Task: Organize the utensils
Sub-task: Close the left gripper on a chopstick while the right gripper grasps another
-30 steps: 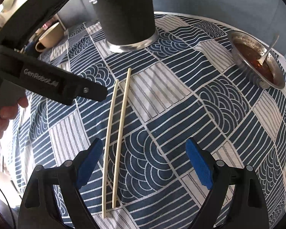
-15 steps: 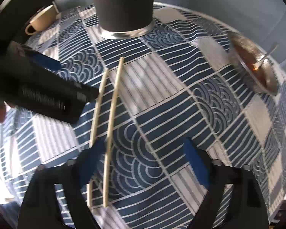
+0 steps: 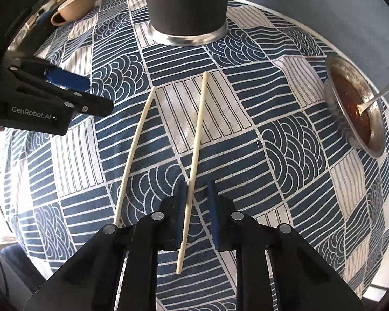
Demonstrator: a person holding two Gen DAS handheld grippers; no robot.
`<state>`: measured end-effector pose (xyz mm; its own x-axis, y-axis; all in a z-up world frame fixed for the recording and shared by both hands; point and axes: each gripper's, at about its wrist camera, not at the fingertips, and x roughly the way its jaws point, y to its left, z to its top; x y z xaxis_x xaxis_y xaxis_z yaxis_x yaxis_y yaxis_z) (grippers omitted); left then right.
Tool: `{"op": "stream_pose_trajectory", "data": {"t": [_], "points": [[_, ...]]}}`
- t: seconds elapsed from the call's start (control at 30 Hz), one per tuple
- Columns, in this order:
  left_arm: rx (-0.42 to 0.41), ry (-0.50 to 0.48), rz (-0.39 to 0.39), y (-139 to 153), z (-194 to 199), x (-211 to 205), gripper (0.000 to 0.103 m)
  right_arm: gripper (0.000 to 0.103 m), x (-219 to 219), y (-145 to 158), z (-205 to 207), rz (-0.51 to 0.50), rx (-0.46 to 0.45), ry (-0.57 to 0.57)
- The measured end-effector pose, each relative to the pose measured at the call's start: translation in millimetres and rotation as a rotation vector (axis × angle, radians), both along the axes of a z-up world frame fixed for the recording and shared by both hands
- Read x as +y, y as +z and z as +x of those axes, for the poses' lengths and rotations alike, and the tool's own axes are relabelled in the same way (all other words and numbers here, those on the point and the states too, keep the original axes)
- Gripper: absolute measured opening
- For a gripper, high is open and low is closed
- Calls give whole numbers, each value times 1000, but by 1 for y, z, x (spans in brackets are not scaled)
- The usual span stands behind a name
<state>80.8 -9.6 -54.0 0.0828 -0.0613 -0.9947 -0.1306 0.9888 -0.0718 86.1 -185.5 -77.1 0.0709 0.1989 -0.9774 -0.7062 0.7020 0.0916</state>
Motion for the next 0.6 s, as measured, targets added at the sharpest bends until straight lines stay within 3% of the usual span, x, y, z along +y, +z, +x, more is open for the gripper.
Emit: {"op": "stream_pose_trajectory", "data": {"t": [0.03, 0.17, 0.3, 0.4, 0.6], "points": [[15, 18, 17, 0, -2, -2, 71, 5, -1, 0, 1, -5, 3, 6], [13, 51, 9, 3, -12, -33, 73, 4, -7, -1, 9, -14, 17, 10], [39, 19, 53, -6, -7, -77, 75, 4, -24, -2, 15, -18, 17, -23], [67, 10, 102, -15, -11, -101, 77, 4, -41, -3, 21, 41, 82, -80], [5, 18, 105, -14, -29, -118, 74, 5, -72, 1, 30, 134, 118, -189]]}}
